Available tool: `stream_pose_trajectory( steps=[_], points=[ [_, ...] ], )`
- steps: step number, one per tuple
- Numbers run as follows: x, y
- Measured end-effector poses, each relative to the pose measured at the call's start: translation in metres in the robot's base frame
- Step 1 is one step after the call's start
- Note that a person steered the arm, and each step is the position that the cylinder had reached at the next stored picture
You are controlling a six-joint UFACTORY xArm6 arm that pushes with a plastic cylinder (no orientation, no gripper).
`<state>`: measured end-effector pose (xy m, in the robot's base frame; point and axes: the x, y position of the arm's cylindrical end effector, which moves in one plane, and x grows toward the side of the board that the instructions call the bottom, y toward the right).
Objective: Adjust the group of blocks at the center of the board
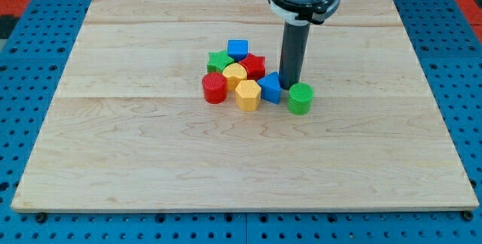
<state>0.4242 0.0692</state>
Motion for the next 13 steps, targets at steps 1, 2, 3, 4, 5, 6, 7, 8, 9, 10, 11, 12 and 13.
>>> stream_pose_trajectory(
  steps=[1,2,3,4,5,6,7,8,9,10,11,12,13],
  points=[
    [0.038,0.004],
    [0.083,-0.003],
    [0.076,-0.03],
    [0.063,-0.03],
    [0.045,-0.03],
    [0.028,-0.032],
    [0.014,-0.037],
    [0.003,-0.039],
    [-0.003,-0.04],
    [-0.004,-0.04],
    [0.024,-0.037],
    [0.055,-0.032],
    [0.057,-0.045]
  ],
)
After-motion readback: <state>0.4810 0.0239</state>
